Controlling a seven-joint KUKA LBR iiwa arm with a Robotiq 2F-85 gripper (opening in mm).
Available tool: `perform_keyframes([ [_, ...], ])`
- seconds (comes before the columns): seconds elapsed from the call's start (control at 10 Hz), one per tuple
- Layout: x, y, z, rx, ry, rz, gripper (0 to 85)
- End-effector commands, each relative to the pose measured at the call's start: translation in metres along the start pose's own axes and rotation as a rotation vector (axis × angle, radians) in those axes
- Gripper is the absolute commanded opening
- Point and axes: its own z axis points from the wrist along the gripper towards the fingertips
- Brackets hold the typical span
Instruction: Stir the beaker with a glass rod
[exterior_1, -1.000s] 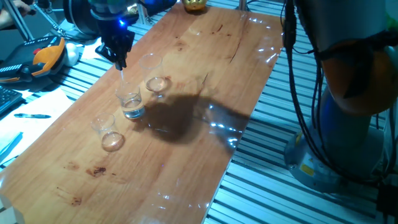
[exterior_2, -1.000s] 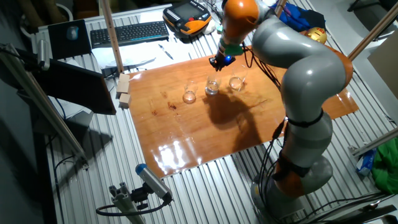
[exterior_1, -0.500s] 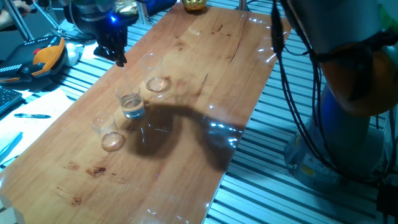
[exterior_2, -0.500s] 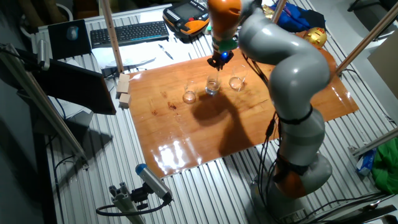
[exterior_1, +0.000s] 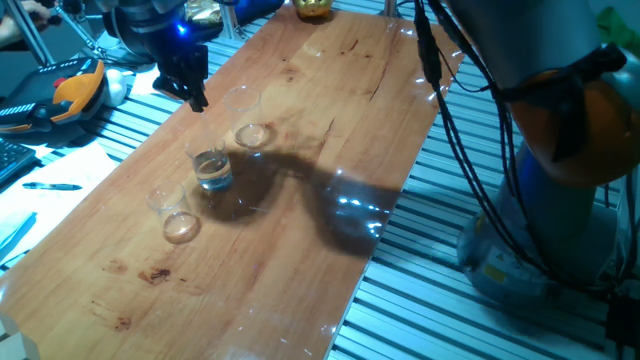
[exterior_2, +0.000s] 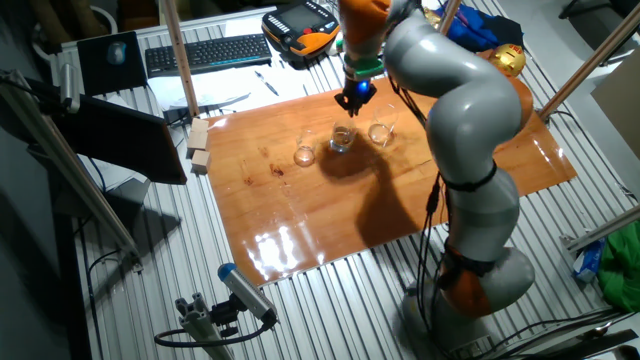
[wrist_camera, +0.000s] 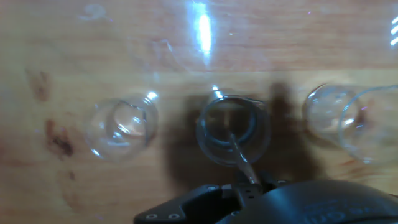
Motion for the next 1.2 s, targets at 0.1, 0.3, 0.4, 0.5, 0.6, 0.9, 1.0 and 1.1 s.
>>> perform_keyframes([
  [0.1, -0.002, 0.002, 0.003, -0.090, -0.027, 0.082, 0.0],
  [0.3, -0.003, 0.002, 0.003, -0.093, -0.093, 0.110, 0.0],
  [0.4, -0.003, 0.002, 0.003, -0.084, -0.139, 0.108, 0.0],
  [0.5, -0.003, 0.001, 0.002, -0.070, -0.183, 0.087, 0.0],
  [0.6, -0.004, 0.001, 0.000, -0.041, -0.222, 0.055, 0.0],
  [0.9, -0.004, 0.000, -0.003, 0.051, -0.268, -0.105, 0.0],
  [1.0, -0.003, -0.001, -0.005, 0.083, -0.238, -0.148, 0.0],
  [1.1, -0.001, -0.002, -0.007, 0.111, -0.178, -0.185, 0.0],
])
